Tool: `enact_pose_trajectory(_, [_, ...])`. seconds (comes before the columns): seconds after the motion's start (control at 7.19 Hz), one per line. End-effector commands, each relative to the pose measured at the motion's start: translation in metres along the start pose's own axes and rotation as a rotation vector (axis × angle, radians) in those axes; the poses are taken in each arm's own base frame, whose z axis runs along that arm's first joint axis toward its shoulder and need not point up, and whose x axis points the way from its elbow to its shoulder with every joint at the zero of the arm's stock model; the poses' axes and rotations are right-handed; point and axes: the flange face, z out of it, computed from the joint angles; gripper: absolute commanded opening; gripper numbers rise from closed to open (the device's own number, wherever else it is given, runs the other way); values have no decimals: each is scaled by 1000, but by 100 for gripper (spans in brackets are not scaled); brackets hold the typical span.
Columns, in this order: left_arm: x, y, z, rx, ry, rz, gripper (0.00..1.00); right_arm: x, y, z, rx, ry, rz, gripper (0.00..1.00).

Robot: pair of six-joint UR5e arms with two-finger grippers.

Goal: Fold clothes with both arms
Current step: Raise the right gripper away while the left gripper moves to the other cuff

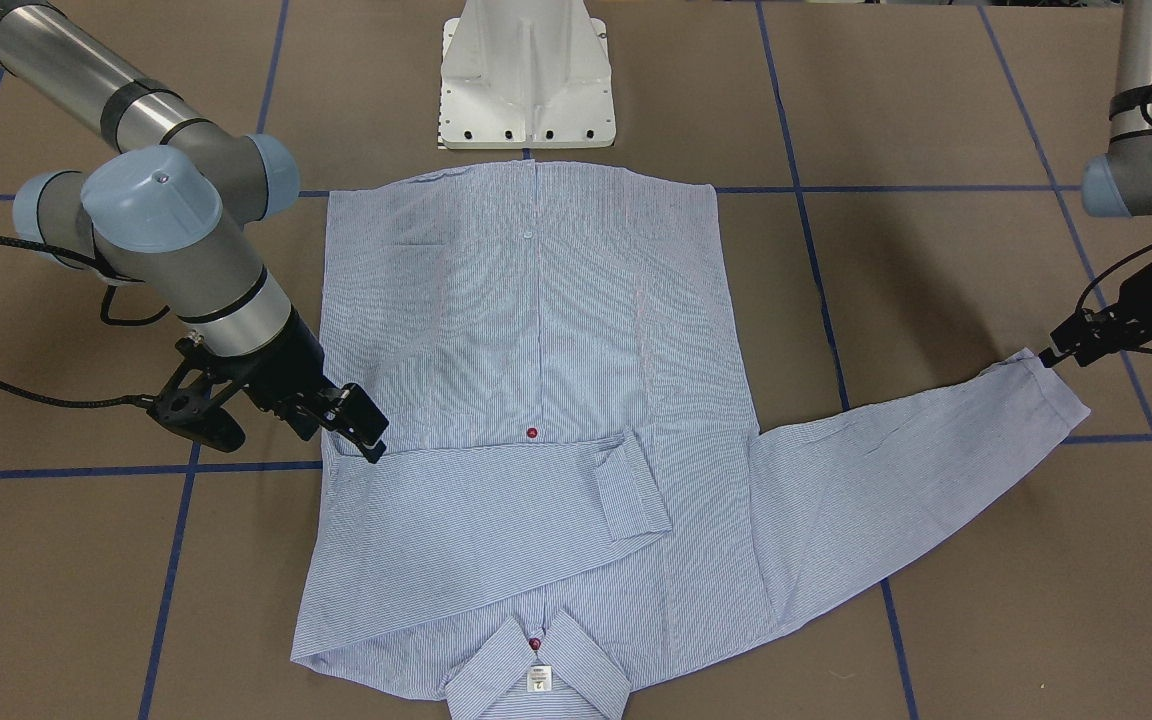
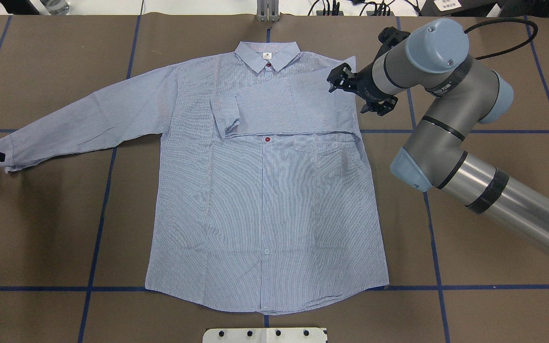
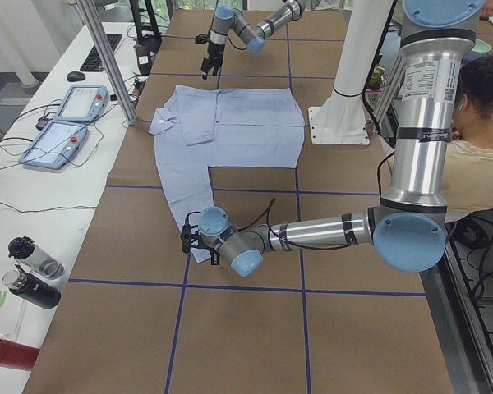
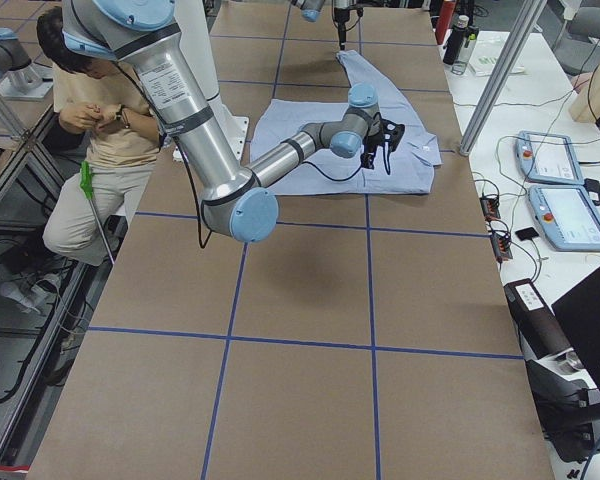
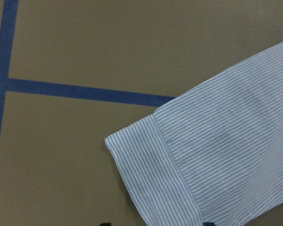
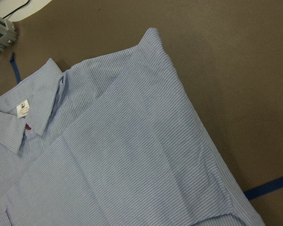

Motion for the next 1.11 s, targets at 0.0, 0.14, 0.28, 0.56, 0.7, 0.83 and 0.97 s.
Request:
enact_pose_trajectory(0.0, [6,6,10,-24,2,12,59,2,-1,0,2,3,2,99])
enact_pose_trajectory(0.14, [7,7,12,-28,1,15,58,6,1,-2,1,2,1,99])
enact_pose_trajectory(0.28, [6,7,12,-26,-2,14,51,8,3,-8,-1,-8,-3,99])
enact_pose_trajectory(0.56, [6,7,13,-28,-2,14,34,7,3,-11,0,-13,-4,99])
enact_pose_trajectory(0.7, [8,6,13,-28,-2,15,4,7,3,-12,1,-15,-4,99])
enact_pose_trajectory(0.83, [9,5,13,-26,0,17,0,7,3,-14,1,-18,-5,99])
enact_pose_trajectory(0.97, [12,3,12,-26,5,18,0,9,3,-14,1,-16,-5,99])
